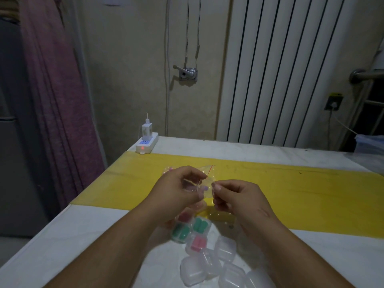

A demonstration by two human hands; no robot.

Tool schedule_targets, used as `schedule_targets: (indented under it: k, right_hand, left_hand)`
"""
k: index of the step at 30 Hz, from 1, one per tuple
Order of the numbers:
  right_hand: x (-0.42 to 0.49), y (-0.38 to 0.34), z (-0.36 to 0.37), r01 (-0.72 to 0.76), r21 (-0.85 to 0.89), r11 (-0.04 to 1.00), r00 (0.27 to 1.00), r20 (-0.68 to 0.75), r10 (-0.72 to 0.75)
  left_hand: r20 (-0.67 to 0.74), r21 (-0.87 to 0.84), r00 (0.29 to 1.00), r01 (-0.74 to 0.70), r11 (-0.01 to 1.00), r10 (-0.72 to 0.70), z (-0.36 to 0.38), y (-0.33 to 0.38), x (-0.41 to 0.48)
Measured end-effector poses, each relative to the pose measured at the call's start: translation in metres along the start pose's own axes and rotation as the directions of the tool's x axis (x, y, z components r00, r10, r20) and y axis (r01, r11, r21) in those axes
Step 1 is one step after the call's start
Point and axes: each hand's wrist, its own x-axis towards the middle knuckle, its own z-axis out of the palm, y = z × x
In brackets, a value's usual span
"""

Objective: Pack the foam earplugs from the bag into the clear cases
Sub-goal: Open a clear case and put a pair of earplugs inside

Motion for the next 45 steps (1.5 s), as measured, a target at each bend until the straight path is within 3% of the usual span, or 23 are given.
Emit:
schedule_targets:
  k: [2,5,8,14,22,25,29,33,35,38,40,45]
  right_hand:
    - [0.001,-0.003,0.0,0.0,0.056,0.998,0.998,-0.07,0.004]
    - [0.001,-0.011,-0.005,0.123,-0.004,0.992,0.973,-0.199,-0.121]
    - [-0.006,-0.014,-0.003,0.228,-0.02,0.973,0.962,-0.15,-0.228]
    - [-0.008,-0.006,0.008,0.292,-0.336,0.895,0.934,-0.103,-0.343]
    - [-0.008,-0.003,0.008,0.349,-0.582,0.735,0.886,-0.051,-0.461]
    - [-0.006,0.0,0.008,0.31,-0.613,0.727,0.898,-0.061,-0.435]
    - [-0.008,-0.002,0.009,0.269,-0.504,0.821,0.921,-0.115,-0.372]
    - [-0.01,-0.005,0.011,0.125,-0.215,0.969,0.983,-0.105,-0.151]
    - [-0.01,-0.006,0.01,0.098,-0.119,0.988,0.988,-0.106,-0.111]
    - [-0.008,-0.009,0.009,0.074,-0.028,0.997,0.987,-0.138,-0.077]
    - [-0.007,-0.009,0.008,0.059,0.023,0.998,0.987,-0.149,-0.055]
    - [-0.009,-0.009,0.008,0.029,0.102,0.994,0.995,-0.093,-0.02]
  left_hand:
    - [-0.04,-0.016,0.999,0.008,1.0,-0.009,0.0,0.001,0.001]
    - [-0.075,-0.009,0.997,0.009,1.0,-0.01,0.0,0.001,0.002]
    - [-0.067,0.017,0.998,0.005,1.0,-0.004,0.003,0.001,0.001]
    - [-0.044,0.032,0.999,-0.018,0.999,0.019,0.005,-0.002,0.003]
    - [-0.033,-0.149,0.998,0.047,0.988,-0.053,0.004,-0.001,0.002]
    - [-0.023,-0.2,0.997,0.065,0.978,-0.07,0.003,0.0,0.002]
    - [0.002,-0.207,0.996,0.085,0.975,-0.086,0.005,-0.003,0.002]
    - [0.008,-0.216,0.997,0.078,0.973,-0.079,0.005,0.001,0.001]
    - [0.024,-0.306,0.996,0.089,0.948,-0.086,0.004,0.004,0.001]
    - [0.093,-0.547,0.985,0.173,0.819,-0.146,0.001,0.006,0.002]
    - [0.142,-0.608,0.978,0.21,0.766,-0.156,0.001,0.006,0.001]
    - [0.131,-0.479,0.988,0.138,0.867,-0.085,0.004,0.007,-0.003]
